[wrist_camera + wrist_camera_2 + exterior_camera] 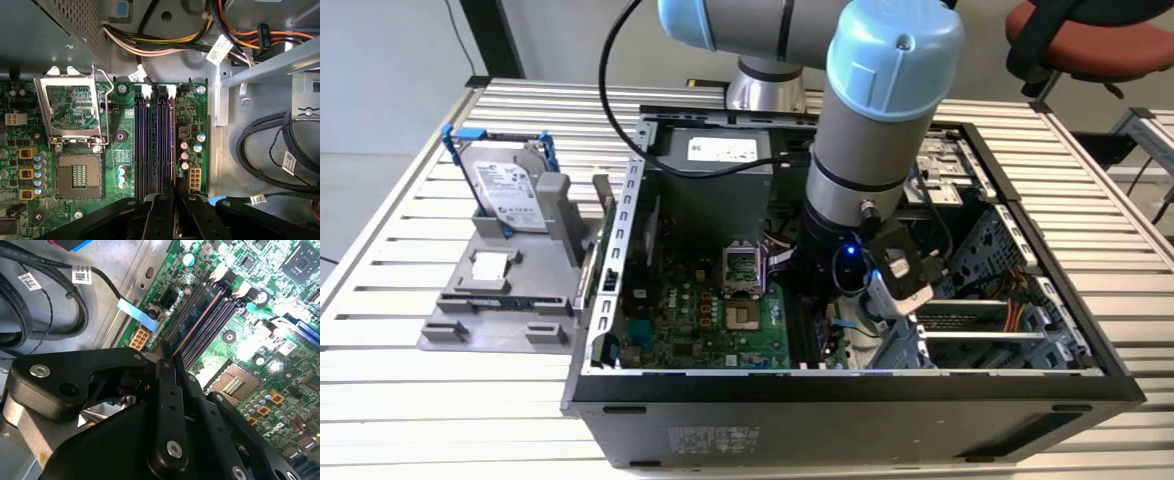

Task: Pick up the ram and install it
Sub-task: 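Insert the ram into the slot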

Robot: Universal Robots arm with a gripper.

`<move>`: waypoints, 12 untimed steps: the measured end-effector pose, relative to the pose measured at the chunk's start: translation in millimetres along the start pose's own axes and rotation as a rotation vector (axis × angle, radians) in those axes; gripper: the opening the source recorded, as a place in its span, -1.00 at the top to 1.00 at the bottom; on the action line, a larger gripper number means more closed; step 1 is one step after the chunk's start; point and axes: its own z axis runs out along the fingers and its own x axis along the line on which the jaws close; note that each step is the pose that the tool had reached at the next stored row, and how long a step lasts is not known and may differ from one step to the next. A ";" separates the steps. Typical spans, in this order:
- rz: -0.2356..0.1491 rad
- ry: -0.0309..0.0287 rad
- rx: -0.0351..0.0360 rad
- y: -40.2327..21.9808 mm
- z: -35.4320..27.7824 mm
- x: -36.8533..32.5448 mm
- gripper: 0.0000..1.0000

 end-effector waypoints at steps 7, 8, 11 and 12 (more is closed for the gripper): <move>0.000 0.0000 0.0000 0.1 0.0 0.1 1.00; 0.000 0.0000 0.0000 0.1 0.0 0.1 1.00; 0.000 0.0000 0.0000 0.1 0.0 0.0 1.00; 0.000 0.0000 0.0000 0.0 0.0 0.1 1.00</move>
